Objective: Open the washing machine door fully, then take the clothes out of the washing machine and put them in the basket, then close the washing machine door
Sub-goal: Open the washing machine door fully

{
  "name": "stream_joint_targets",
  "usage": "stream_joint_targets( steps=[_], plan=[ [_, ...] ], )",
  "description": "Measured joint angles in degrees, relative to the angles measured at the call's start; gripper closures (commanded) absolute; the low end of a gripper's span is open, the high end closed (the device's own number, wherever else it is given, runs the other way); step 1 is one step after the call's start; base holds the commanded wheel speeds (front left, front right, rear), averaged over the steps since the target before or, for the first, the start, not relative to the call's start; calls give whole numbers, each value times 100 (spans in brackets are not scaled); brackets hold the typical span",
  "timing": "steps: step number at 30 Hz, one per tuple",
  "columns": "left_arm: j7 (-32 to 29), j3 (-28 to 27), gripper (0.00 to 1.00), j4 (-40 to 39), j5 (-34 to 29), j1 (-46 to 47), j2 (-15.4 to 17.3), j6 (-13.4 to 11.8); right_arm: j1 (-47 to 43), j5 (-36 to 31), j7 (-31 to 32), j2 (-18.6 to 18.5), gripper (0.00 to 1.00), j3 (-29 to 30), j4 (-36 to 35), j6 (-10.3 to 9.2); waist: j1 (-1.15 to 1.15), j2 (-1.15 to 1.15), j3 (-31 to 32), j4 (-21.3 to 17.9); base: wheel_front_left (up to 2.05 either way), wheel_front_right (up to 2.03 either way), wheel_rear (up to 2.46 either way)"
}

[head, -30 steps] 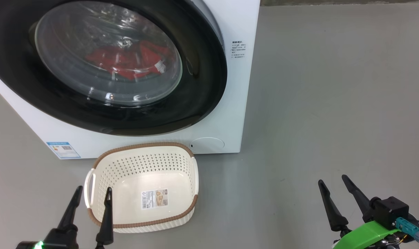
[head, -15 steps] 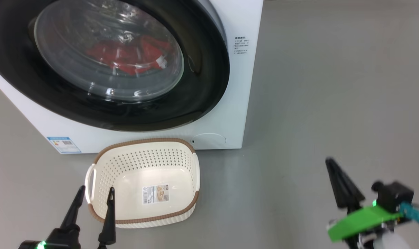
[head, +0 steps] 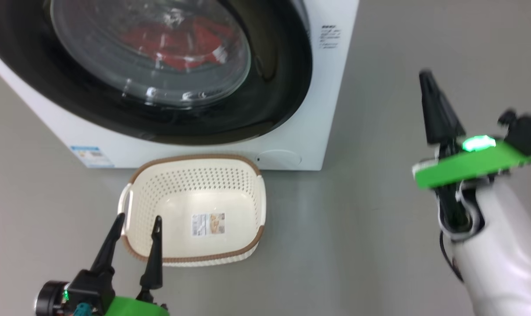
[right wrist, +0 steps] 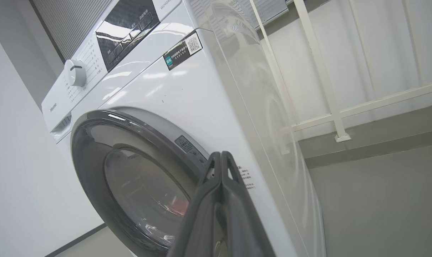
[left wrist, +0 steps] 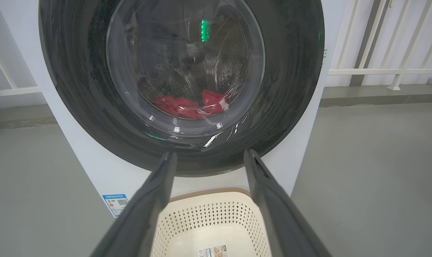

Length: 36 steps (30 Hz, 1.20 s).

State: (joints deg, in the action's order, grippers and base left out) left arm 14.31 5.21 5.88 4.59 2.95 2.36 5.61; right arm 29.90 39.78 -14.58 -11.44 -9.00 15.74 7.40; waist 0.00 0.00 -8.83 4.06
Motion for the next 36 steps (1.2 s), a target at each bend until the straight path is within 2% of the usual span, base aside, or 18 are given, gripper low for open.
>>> stream_joint_targets(
  steps=[5, 8, 13, 19, 27, 33, 36],
  plan=[
    [0, 212, 0, -7, 171, 181, -15, -91, 830, 956, -14, -155, 100, -256, 456, 0, 0, 0, -209, 170, 0, 0, 0],
    [1, 315, 0, -13, 231, 303, -18, -116, 1277, 1467, -14, -379, 100, -691, 625, 0, 0, 0, -339, 285, 0, 0, 0],
    [15, 455, 0, -13, 270, 442, -19, -143, 1848, 2563, 3, -578, 100, -1063, 911, 0, 0, 0, -573, 456, 0, 0, 0],
    [15, 564, 0, -21, 389, 627, -22, -192, 2471, 3338, 297, -882, 100, -1550, 1212, 0, 0, 0, -834, 639, 0, 0, 0],
    [15, 654, 0, -36, 420, 835, -33, -237, 3049, 4398, 1044, -959, 100, -1833, 1564, 0, 0, 0, -1154, 786, 0, 0, 0],
    [16, 742, 0, -68, 428, 946, -38, -237, 3405, 5060, 2104, -994, 100, -1872, 2165, 0, 0, 0, -1343, 879, 0, 0, 0],
    [15, 789, 0, -68, 459, 957, -40, -236, 3566, 5232, 2393, -994, 100, -1820, 2388, 0, 0, 0, -1400, 928, 0, 0, 0]
  ],
)
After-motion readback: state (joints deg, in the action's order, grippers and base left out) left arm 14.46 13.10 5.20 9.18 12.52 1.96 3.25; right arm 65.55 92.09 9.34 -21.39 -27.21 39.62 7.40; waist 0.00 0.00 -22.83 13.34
